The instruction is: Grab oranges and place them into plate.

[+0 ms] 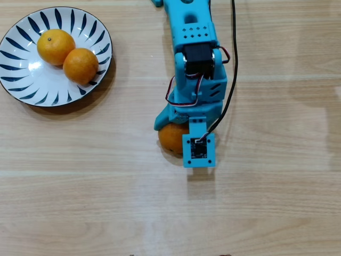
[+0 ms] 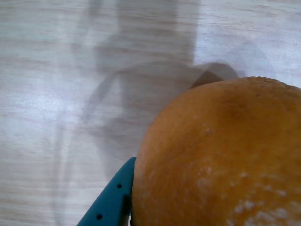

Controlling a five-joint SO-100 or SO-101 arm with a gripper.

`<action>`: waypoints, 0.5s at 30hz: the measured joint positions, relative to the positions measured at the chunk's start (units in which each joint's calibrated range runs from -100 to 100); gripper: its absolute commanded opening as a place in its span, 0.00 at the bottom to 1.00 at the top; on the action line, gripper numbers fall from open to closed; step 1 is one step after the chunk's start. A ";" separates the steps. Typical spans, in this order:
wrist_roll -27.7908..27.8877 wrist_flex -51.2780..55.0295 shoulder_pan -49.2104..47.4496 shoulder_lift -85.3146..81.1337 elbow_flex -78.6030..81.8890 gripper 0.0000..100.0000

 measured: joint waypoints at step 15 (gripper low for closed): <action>15.02 -0.09 12.75 -31.91 22.66 0.25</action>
